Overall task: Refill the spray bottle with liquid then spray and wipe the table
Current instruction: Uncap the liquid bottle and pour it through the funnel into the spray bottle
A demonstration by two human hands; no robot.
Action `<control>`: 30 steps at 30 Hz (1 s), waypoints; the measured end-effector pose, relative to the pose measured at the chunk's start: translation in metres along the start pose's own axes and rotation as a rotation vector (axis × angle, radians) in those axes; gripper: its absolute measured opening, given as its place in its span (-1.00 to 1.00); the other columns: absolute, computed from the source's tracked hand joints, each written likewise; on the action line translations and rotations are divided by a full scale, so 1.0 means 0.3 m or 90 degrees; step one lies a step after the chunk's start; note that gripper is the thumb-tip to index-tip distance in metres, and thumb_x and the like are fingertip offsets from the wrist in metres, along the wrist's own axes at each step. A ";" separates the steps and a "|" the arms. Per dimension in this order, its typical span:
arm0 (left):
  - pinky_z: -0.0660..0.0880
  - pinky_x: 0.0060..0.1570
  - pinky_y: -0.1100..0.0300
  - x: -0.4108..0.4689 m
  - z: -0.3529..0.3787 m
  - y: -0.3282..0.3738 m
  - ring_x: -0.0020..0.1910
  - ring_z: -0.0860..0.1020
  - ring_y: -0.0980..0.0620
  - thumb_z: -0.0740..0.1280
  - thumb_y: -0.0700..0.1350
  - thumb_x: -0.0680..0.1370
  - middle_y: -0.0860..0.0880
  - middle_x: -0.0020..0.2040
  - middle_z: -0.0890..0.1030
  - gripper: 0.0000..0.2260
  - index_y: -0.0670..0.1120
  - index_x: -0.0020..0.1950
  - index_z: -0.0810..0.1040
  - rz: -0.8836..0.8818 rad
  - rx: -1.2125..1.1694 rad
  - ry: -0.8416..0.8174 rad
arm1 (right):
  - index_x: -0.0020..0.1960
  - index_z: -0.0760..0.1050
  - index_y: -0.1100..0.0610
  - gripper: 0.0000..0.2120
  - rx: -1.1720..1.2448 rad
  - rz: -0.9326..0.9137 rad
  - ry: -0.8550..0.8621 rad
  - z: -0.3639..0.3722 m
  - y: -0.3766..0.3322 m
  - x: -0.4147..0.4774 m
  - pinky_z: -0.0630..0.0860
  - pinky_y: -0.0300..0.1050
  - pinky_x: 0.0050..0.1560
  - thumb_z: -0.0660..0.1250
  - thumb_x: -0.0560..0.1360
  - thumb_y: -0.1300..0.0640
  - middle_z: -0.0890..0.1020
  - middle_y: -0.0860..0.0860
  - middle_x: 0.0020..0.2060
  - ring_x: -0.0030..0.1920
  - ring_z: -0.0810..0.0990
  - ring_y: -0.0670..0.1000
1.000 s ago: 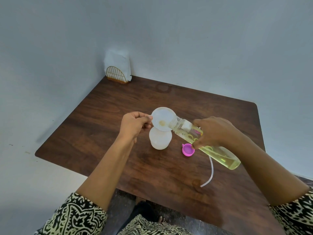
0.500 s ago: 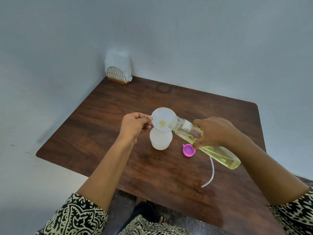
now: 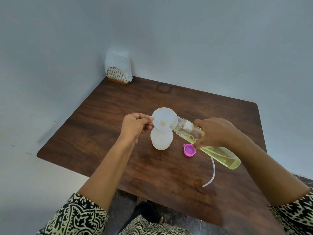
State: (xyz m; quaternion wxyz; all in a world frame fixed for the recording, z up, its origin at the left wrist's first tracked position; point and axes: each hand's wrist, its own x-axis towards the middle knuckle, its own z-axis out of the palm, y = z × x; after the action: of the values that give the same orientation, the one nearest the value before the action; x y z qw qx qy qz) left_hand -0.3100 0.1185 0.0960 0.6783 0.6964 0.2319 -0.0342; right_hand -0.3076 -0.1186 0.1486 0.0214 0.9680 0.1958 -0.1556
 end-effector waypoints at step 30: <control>0.52 -0.37 0.28 0.010 0.003 0.002 -0.40 0.55 0.09 0.43 -0.27 0.48 -0.10 -0.31 0.64 -0.95 -0.18 -0.18 0.64 -0.002 -0.003 -0.006 | -0.08 0.31 -0.06 -0.57 -0.020 0.010 -0.029 -0.017 0.007 0.011 0.23 -0.19 -0.40 0.43 0.28 -0.26 0.43 -0.15 -0.34 -0.34 0.35 -0.16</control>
State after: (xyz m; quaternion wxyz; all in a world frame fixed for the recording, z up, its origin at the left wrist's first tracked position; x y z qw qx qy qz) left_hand -0.3070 0.1186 0.0954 0.6807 0.6944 0.2302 -0.0380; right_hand -0.3025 -0.1187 0.1524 0.0425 0.9653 0.1901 -0.1740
